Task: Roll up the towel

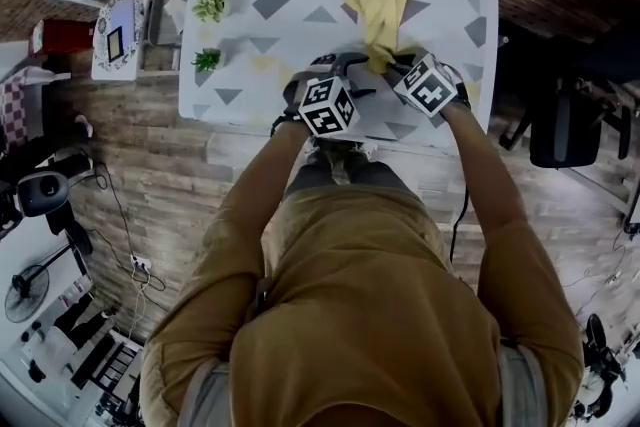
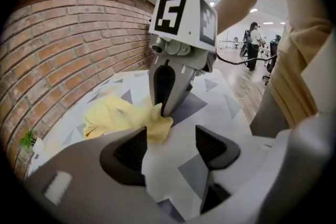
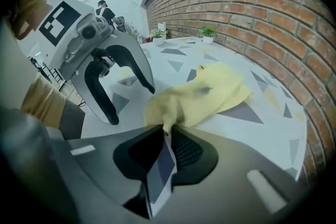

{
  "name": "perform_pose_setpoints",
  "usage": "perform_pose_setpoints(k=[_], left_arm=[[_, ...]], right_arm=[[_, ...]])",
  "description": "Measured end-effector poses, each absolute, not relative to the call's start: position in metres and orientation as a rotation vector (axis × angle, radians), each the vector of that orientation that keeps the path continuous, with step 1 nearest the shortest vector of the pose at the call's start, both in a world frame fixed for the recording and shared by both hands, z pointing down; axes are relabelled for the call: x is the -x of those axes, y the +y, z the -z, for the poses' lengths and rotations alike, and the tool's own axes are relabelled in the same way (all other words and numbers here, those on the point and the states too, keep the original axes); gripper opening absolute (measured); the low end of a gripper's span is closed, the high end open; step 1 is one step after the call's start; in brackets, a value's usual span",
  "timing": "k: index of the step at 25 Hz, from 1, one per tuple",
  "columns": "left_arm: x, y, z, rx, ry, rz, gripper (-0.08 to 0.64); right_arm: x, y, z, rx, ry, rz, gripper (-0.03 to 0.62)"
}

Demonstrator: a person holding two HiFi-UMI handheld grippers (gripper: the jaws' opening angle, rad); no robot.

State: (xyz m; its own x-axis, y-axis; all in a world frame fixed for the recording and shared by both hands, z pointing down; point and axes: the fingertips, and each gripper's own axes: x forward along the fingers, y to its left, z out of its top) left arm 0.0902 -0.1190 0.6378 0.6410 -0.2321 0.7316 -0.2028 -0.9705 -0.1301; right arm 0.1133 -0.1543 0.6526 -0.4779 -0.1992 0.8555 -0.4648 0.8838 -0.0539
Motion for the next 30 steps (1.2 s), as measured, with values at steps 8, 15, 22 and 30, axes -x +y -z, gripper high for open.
perform_pose_setpoints(k=[8,15,22,30], left_arm=[[-0.083,-0.115,-0.646,2.783,0.428,1.244,0.298],[-0.058,-0.131,-0.615,2.714,0.635,1.114,0.126],[-0.040,-0.130,-0.558,2.722,0.752,0.941,0.087],[-0.029,-0.108,-0.549,2.669,0.665,0.906,0.086]], right_arm=[[-0.091,-0.139,-0.626,-0.509,-2.225,-0.593,0.025],[-0.069,-0.139,-0.582,-0.540,-2.384,-0.800,0.025],[-0.061,-0.129,-0.553,-0.583,-2.421,-0.695,0.025],[-0.053,-0.095,-0.543,-0.496,-2.291,-0.369,0.026]])
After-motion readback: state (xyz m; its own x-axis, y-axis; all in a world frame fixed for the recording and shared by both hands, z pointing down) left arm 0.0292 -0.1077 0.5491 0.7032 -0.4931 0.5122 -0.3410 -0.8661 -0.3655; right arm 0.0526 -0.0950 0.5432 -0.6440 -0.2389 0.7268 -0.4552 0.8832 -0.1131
